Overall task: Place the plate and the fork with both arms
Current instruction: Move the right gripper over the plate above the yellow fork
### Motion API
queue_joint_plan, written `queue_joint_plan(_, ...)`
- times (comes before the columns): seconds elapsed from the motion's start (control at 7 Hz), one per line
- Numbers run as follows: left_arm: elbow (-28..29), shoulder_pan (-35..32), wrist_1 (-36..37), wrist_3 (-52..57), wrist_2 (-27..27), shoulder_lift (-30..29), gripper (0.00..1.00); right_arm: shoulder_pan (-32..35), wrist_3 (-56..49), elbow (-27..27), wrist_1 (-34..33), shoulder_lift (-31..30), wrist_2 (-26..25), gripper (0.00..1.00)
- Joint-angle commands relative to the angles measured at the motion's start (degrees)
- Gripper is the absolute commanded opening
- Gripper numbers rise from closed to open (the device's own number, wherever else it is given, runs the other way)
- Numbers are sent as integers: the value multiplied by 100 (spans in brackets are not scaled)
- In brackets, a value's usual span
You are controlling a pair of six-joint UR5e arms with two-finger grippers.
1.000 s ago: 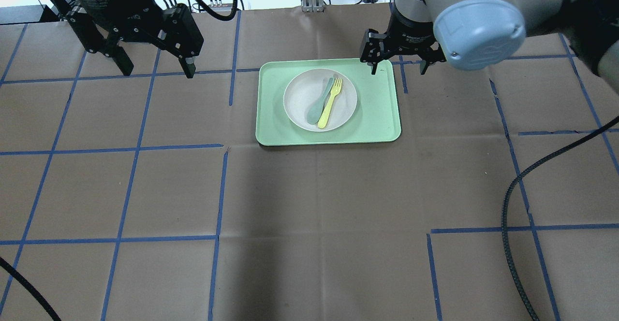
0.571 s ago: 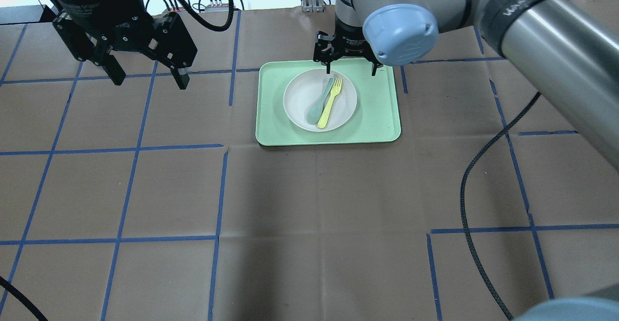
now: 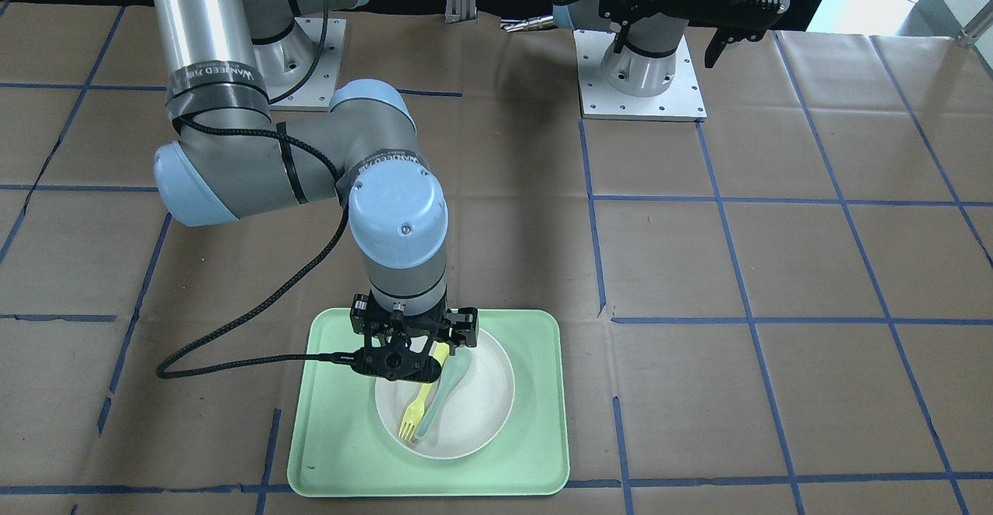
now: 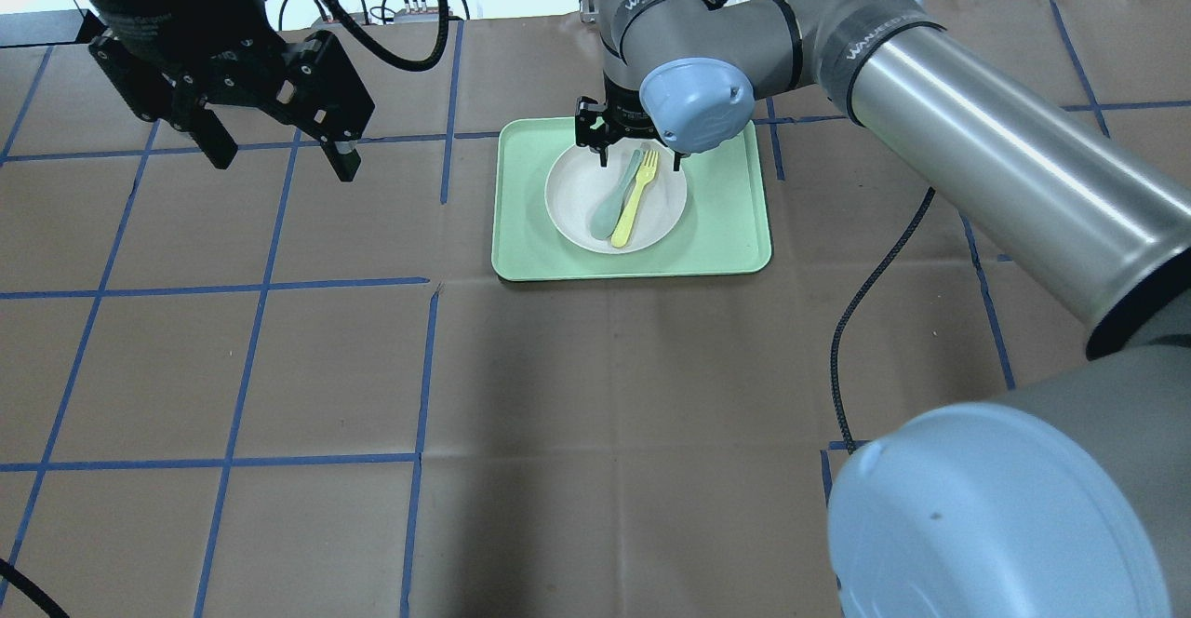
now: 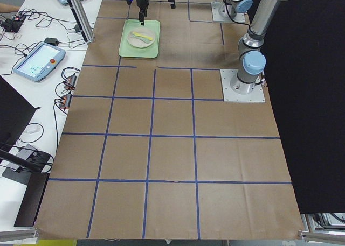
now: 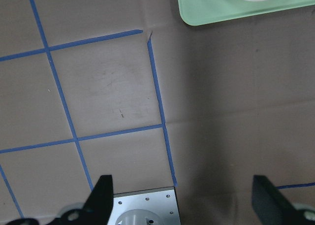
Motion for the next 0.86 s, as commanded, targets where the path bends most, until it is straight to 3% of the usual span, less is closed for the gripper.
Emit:
queue_joint_plan(0.0, -558, 24, 207, -25, 5, 361, 100, -12, -42, 5, -496, 400, -85, 85)
queue_joint_plan(0.29, -728, 42, 472, -59, -12, 433, 100, -65, -78, -12, -561, 576, -200, 67)
queue_joint_plan(0.57, -728, 42, 437, -95, 5, 424, 100, -65, -26, -38, -674, 656, -200, 61)
queue_joint_plan(0.71, -728, 42, 437, -104, -12, 424, 100, -65, -8, -47, -719, 726, -191, 53)
